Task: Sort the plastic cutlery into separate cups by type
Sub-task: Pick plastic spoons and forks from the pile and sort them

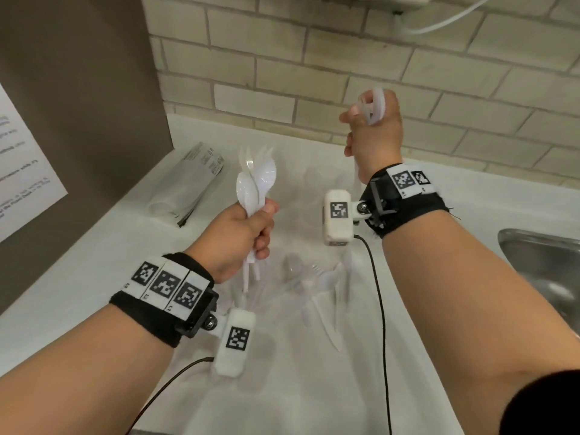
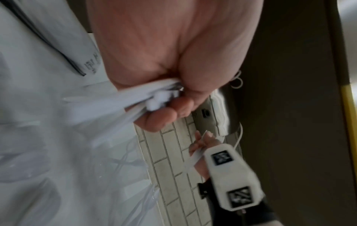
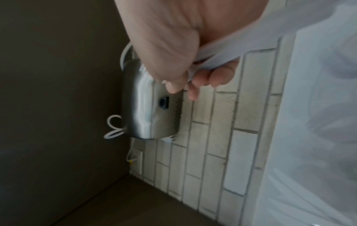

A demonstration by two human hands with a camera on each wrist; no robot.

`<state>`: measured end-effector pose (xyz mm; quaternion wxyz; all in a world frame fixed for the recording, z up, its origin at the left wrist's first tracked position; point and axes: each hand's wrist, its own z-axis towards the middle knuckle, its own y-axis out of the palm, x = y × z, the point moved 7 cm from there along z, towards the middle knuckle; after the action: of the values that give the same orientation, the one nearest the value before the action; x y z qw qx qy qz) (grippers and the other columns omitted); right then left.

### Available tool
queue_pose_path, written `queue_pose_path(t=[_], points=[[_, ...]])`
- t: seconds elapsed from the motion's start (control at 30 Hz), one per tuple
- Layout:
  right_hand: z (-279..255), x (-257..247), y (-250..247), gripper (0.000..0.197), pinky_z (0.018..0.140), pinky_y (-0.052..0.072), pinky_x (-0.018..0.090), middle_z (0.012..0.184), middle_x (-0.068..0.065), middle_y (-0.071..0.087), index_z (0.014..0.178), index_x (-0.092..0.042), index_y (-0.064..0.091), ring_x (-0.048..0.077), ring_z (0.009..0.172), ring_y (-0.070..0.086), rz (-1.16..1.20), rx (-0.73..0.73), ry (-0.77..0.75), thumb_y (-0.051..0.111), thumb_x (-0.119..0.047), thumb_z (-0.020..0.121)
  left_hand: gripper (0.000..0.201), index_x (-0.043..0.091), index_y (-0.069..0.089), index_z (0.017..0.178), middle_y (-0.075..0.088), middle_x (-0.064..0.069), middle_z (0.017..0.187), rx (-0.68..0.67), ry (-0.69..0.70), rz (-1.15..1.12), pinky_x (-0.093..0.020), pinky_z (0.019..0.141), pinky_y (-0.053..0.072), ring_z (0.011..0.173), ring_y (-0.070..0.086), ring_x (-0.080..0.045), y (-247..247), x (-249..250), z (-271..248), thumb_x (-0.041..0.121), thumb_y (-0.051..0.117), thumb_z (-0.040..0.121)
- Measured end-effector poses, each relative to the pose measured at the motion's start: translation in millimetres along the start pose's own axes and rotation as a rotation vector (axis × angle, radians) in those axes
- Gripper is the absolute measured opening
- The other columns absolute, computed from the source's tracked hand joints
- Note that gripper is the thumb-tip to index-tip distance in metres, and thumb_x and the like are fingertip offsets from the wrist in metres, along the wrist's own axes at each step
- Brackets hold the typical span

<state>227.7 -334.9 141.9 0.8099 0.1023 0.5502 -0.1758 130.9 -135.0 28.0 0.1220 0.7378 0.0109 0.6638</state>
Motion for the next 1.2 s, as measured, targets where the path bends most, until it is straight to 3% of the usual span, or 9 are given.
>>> queue_pose_path(t=[0.13,0.2,0.3,0.47,0.6,0.73,1.0,1.07,1.2], points=[[17,21,13,0.025,0.047,0.047,0.02,0.109,0.016,0.062,0.112,-0.01,0.055,0.023,0.067,0.057,0.101,0.009,-0.016,0.062,-0.013,0.088,0.031,0.011,0.049,0.073,0.036,0.003,0.053,-0.018,-0.012,0.058,-0.024,0.043,0.031,0.045,0.029,-0.011,0,-2,4,0.032,0.053,0.096],[26,36,13,0.022,0.051,0.049,0.018,0.106,0.016,0.062,0.11,-0.007,0.057,0.016,0.062,0.061,0.118,0.047,-0.001,0.063,-0.013,0.09,0.04,0.015,0.044,0.062,0.038,0.003,0.051,0.014,-0.027,0.088,-0.024,0.041,0.032,0.042,0.031,-0.012,-1,-5,6,0.035,0.055,0.094],[34,63,13,0.028,0.057,0.053,0.023,0.096,0.014,0.064,0.114,-0.002,0.058,0.008,0.047,0.057,0.128,0.09,0.06,0.063,-0.015,0.09,0.04,0.015,0.045,0.062,0.039,0.001,0.053,0.034,-0.05,0.081,-0.023,0.04,0.033,0.042,0.032,-0.011,-1,-8,8,0.037,0.056,0.093],[40,90,16,0.018,0.058,0.05,0.022,0.082,0.006,0.062,0.1,-0.004,0.061,0.005,0.05,0.059,0.106,0.104,0.087,0.064,-0.018,0.089,0.04,0.015,0.044,0.062,0.038,0.001,0.054,0.071,-0.076,0.085,-0.024,0.042,0.031,0.043,0.03,-0.013,-4,-11,10,0.038,0.057,0.092],[35,109,24,0.018,0.077,0.053,0.035,0.076,-0.002,0.066,0.088,-0.023,0.059,0.015,0.071,0.064,0.102,-0.003,0.179,0.075,-0.022,0.078,0.04,0.015,0.044,0.062,0.038,0.001,0.055,0.085,-0.078,0.114,-0.024,0.043,0.031,0.044,0.03,-0.014,-4,-13,12,0.039,0.057,0.092],[27,123,23,0.036,0.085,0.047,0.023,0.084,-0.008,0.071,0.097,-0.026,0.057,0.008,0.091,0.066,0.119,-0.07,0.297,0.082,-0.023,0.072,0.04,0.015,0.045,0.063,0.039,0.001,0.054,0.084,-0.072,0.128,-0.024,0.043,0.032,0.044,0.031,-0.014,-1,-14,15,0.039,0.057,0.093],[15,86,3,0.008,0.085,0.05,0.026,0.083,-0.007,0.067,0.084,-0.021,0.064,0.01,0.084,0.063,0.063,0.012,0.138,0.072,-0.021,0.084,0.035,0.017,0.046,0.065,0.034,0.0,0.054,0.071,-0.068,0.118,-0.024,0.043,0.031,0.043,0.031,-0.013,13,-15,18,0.035,0.063,0.09],[-9,64,6,0.007,0.08,0.048,0.025,0.083,-0.004,0.066,0.085,-0.02,0.064,0.011,0.081,0.062,0.146,-0.139,0.185,0.068,-0.025,0.086,0.034,0.018,0.046,0.064,0.032,0.001,0.052,0.061,-0.048,0.121,-0.024,0.044,0.031,0.042,0.03,-0.014,19,-13,21,0.03,0.066,0.089],[-77,37,13,0.054,0.075,0.053,0.033,0.104,0.0,0.063,0.114,-0.027,0.058,0.018,0.087,0.062,0.066,-0.606,0.348,0.063,-0.06,0.071,0.034,0.017,0.049,0.06,0.037,0.006,0.045,0.037,0.01,0.236,-0.024,0.042,0.031,0.04,0.033,-0.015,39,-6,25,0.021,0.072,0.084]])
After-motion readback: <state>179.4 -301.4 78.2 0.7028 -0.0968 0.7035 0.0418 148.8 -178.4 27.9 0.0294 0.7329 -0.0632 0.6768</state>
